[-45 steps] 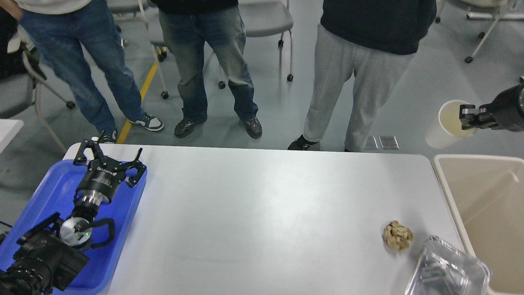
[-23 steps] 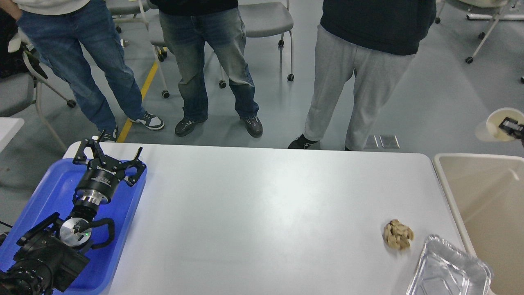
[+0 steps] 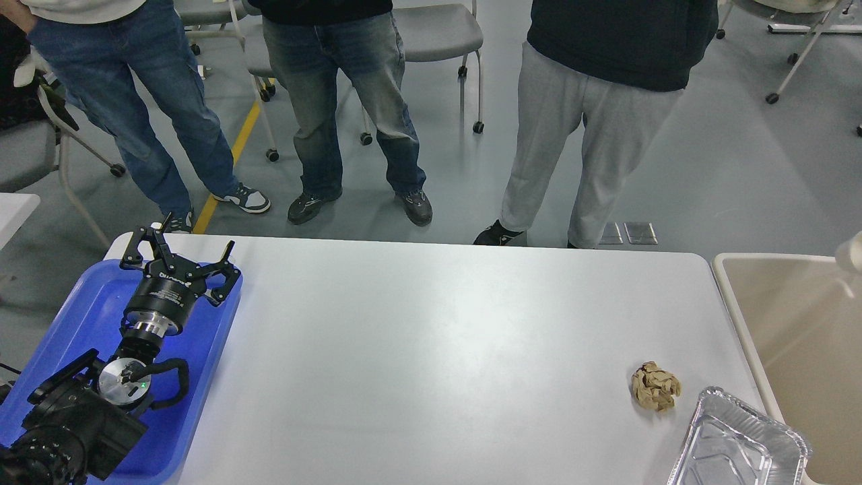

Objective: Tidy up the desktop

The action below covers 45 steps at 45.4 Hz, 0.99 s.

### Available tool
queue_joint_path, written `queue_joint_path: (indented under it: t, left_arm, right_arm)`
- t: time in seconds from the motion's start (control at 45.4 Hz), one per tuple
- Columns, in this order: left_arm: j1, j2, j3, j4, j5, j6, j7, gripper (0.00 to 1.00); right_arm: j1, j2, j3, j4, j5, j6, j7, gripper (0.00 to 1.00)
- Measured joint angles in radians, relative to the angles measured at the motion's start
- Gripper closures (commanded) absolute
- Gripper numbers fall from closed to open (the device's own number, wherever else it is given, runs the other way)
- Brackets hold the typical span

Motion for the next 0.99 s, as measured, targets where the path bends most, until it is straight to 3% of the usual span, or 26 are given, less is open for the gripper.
queue_joint_path:
  t: [0.418,0.903,0.947,0.991]
  left_arm:
    - [0.000,0.000,0.001,0.000,0.000,0.000,0.000,0.00]
    - [0.000,0.000,0.001,0.000,-0.001,0.000,0.000,0.00]
    - [0.000,0.000,0.001,0.000,-0.001,0.000,0.000,0.00]
    - [0.000,0.000,0.001,0.000,-0.001,0.000,0.000,0.00]
  right_arm:
    - [-0.119,0.029,0.189,-0.052,0.307,-0.020,-0.067,1.00]
    - [-0.186,0.057,0.307,-0.059,0.362,-0.039,-0.079,1.00]
    - [-0.191,0.059,0.310,-0.060,0.363,-0.042,-0.079,0.94]
    - [-0.194,0.062,0.313,-0.060,0.364,-0.044,-0.079,0.80]
